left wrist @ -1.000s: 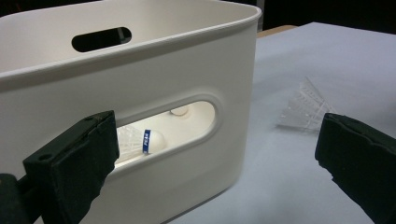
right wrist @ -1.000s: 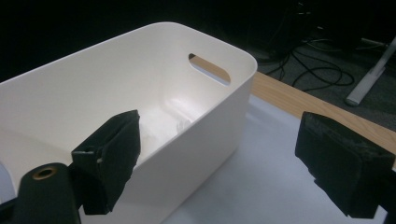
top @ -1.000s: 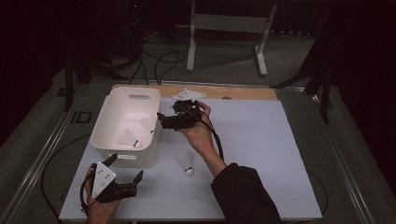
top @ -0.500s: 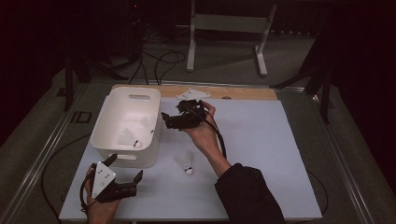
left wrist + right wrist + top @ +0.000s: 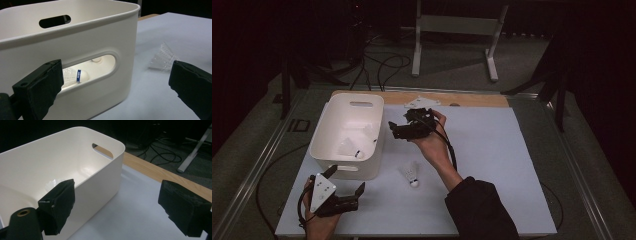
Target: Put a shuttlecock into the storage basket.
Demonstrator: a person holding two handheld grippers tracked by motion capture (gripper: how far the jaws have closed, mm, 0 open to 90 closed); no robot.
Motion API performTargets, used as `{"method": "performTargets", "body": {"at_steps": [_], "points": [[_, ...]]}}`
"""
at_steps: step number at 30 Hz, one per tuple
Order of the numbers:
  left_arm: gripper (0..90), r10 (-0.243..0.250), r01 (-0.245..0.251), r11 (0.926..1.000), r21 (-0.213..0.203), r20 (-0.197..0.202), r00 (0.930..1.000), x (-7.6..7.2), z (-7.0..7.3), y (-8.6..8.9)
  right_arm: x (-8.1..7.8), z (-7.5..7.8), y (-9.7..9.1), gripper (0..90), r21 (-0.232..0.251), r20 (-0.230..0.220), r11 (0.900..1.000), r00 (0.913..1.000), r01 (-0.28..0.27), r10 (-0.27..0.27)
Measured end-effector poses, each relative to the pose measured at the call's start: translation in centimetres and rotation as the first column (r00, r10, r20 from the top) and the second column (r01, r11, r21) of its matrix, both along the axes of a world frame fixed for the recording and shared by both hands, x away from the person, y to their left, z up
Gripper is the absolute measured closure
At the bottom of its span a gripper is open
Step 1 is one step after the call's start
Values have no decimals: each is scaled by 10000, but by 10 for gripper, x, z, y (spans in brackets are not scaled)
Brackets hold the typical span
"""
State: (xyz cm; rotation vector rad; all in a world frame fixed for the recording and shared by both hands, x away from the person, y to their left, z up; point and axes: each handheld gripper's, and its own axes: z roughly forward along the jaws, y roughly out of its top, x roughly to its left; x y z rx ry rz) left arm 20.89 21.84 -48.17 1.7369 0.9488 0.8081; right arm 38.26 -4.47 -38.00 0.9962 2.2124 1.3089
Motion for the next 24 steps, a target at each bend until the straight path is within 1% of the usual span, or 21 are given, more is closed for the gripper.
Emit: {"method": "performTargets", "body": {"at_steps": [4, 7, 18, 19, 21, 24], "points": [[2, -6, 6, 10000, 13, -13, 10000, 0, 0, 0, -1, -2, -3, 147, -104, -105, 9999, 9999, 116, -117], [2, 0, 0, 10000, 4, -9, 10000, 0, 0, 0, -1, -3, -5, 147, -59, -144, 9998, 9997, 170, -171], [2, -1, 1, 10000, 8, -8, 10000, 0, 0, 0, -3, -6, -11, 149, -80, -147, 9996, 9995, 265, -266], [2, -4, 4, 10000, -1, -7, 10000, 0, 0, 0, -3, -7, -12, 149, -115, -135, 9996, 9996, 265, -266], [2, -4, 4, 10000, 15, -5, 10000, 0, 0, 0, -3, -9, -13, 148, -223, -248, 9994, 9993, 272, -277], [2, 1, -1, 10000, 12, -3, 10000, 0, 0, 0, -4, -11, -16, 148, -311, -253, 9991, 9993, 273, -281]]}}
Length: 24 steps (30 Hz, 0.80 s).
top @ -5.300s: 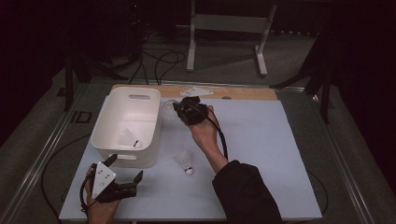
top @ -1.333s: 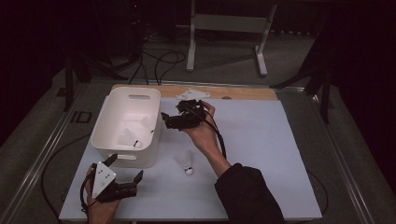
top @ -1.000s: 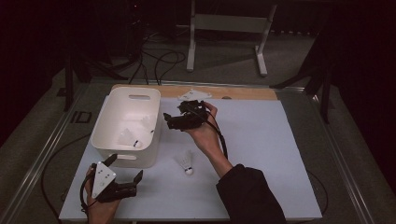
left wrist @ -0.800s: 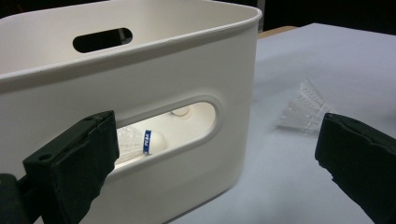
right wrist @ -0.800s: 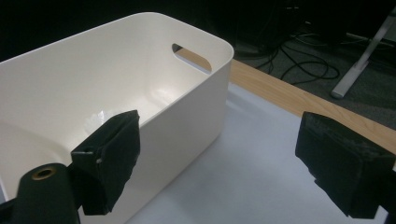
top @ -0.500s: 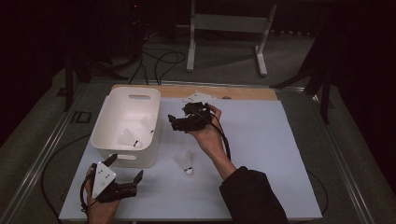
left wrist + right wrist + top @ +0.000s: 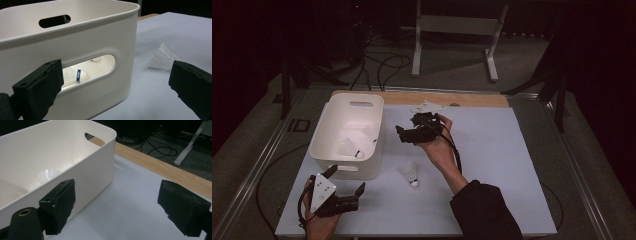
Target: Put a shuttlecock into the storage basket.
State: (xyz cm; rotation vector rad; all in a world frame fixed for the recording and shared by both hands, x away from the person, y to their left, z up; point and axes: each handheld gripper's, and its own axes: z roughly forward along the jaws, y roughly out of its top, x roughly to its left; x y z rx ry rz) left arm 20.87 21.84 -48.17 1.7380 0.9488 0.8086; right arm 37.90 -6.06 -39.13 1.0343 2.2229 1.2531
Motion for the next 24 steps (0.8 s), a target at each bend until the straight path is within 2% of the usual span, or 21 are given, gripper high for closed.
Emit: {"method": "performTargets", "body": {"at_steps": [14, 24], "points": [[2, 6, -6, 10000, 8, -11, 10000, 0, 0, 0, -4, -5, -7, 148, -131, -76, 9999, 10000, 51, -52], [2, 18, -18, 10000, -2, -11, 10000, 0, 0, 0, -8, -14, -12, 148, -216, -221, 9998, 9998, -19, 14]]}}
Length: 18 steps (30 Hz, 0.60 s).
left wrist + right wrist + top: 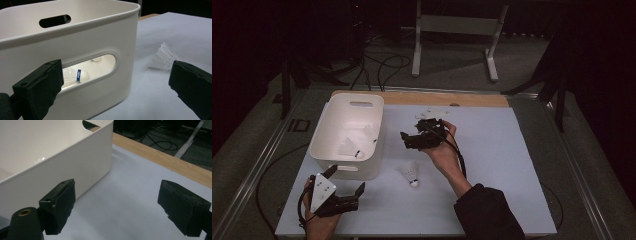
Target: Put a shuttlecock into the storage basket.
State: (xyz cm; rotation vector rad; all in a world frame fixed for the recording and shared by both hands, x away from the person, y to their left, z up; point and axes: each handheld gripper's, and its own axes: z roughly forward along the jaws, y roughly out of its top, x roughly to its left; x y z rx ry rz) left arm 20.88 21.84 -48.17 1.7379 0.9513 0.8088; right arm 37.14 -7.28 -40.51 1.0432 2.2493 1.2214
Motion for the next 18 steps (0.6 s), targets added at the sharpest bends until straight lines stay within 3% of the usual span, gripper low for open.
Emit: {"method": "performTargets", "body": {"at_steps": [18], "points": [[2, 7, -7, 10000, -8, 1, 10000, 0, 0, 0, -1, -21, -3, 148, -124, -454, 9999, 9989, 64, -70]]}}
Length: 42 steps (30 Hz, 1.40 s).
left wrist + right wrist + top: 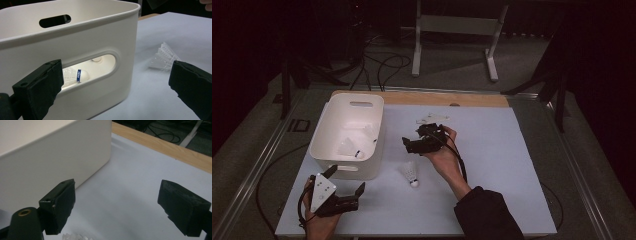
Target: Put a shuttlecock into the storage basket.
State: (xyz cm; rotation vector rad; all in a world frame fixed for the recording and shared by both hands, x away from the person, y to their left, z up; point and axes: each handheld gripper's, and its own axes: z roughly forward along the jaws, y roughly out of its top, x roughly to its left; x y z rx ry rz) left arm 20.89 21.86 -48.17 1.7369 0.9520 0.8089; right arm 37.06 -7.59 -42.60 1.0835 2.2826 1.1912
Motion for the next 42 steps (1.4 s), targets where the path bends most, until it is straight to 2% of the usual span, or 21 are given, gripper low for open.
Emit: {"method": "performTargets", "body": {"at_steps": [19, 42], "points": [[2, 11, -11, 10000, 16, 2, 10000, 0, 0, 0, -2, -29, -2, 148, -481, -513, 9988, 9987, 44, -68], [2, 7, -7, 10000, 14, 6, 10000, 0, 0, 0, -1, -44, -1, 147, -797, -927, 9968, 9957, -39, -36]]}}
